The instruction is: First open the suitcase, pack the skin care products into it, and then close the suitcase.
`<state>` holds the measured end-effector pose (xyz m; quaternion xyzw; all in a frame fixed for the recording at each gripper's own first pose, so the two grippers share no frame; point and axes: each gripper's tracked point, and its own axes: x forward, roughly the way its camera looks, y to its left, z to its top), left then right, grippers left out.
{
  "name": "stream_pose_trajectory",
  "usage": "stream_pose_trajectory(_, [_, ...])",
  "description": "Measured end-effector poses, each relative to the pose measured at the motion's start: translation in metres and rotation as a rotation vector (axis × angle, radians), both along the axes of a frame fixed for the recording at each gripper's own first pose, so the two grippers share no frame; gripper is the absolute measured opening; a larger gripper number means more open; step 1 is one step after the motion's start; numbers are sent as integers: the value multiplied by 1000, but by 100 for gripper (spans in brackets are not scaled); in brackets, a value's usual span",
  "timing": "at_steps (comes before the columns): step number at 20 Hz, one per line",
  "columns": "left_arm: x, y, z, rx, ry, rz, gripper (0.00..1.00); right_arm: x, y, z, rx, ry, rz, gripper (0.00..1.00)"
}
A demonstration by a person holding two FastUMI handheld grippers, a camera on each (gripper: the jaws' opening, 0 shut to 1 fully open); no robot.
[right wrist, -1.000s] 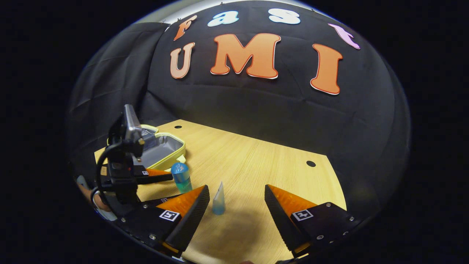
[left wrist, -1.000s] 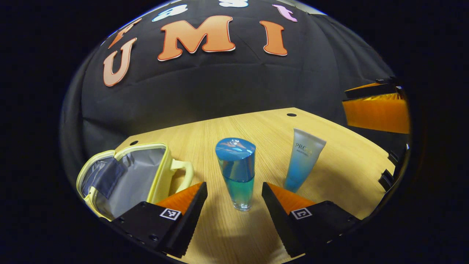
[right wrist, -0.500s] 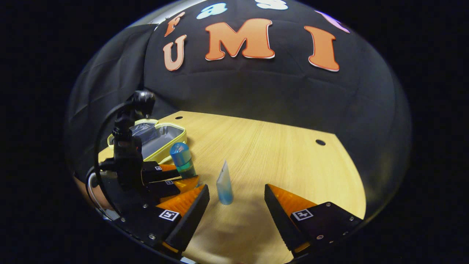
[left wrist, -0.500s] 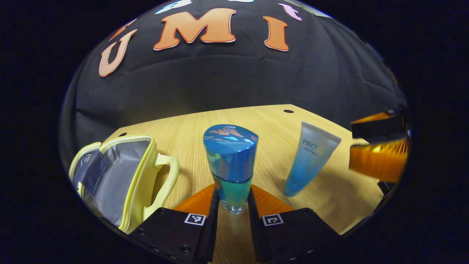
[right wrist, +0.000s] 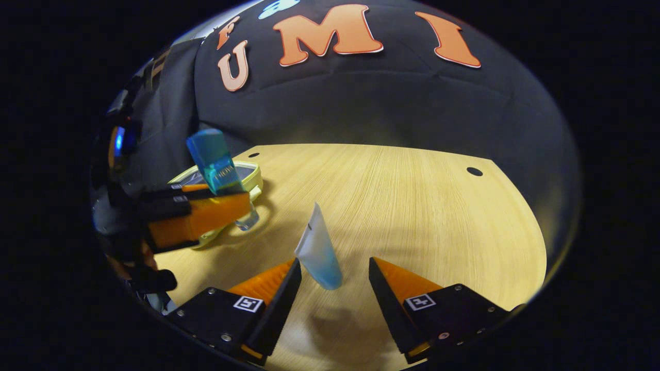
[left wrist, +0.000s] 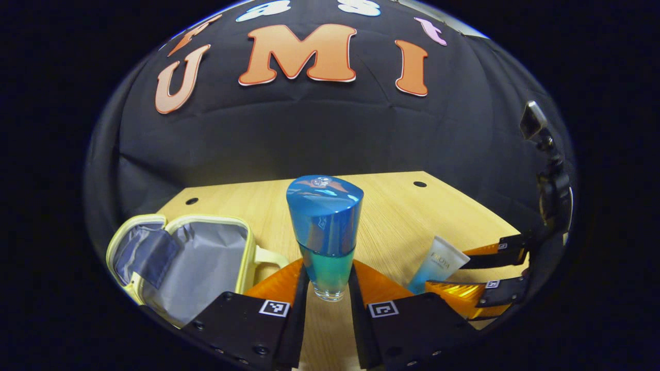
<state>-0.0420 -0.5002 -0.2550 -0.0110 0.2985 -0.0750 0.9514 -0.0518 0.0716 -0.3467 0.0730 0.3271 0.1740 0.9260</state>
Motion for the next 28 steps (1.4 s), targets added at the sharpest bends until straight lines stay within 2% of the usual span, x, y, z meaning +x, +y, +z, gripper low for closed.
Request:
stream_pose_trajectory(3, [-2,11,17,17,-8,19,41,2,10,-7,27,22,23,73])
stream_pose_trajectory(5, [-5,18,29,30,-14,32,41,5,13,-10,19,25,26,61])
stream_pose_trajectory(6, [-7,23,35,38,-17,37,41,5,12,-8,15,26,21,41])
stream_pose_trajectory(9, [-11,38,53,62,-36,55,41,-4,23,2,64,47,49,36])
stream_pose_trajectory(10, [-11,46,62,72,-43,65,41,-5,24,11,66,35,60,29])
stream_pose_trajectory(11, [-13,54,68,80,-50,72,42,-6,26,21,71,21,69,29])
stream_pose_trajectory(12, [-13,60,77,86,-62,82,41,-5,27,33,79,2,74,35])
stream_pose_trajectory(20, [-26,114,137,80,-112,192,41,-2,36,142,109,-190,126,34])
stream_pose_trajectory(24, [-35,149,159,96,-125,241,41,-5,52,175,142,-242,169,34])
stream_pose_trajectory(28, [-44,185,153,97,-96,264,41,-8,79,194,148,-265,206,34])
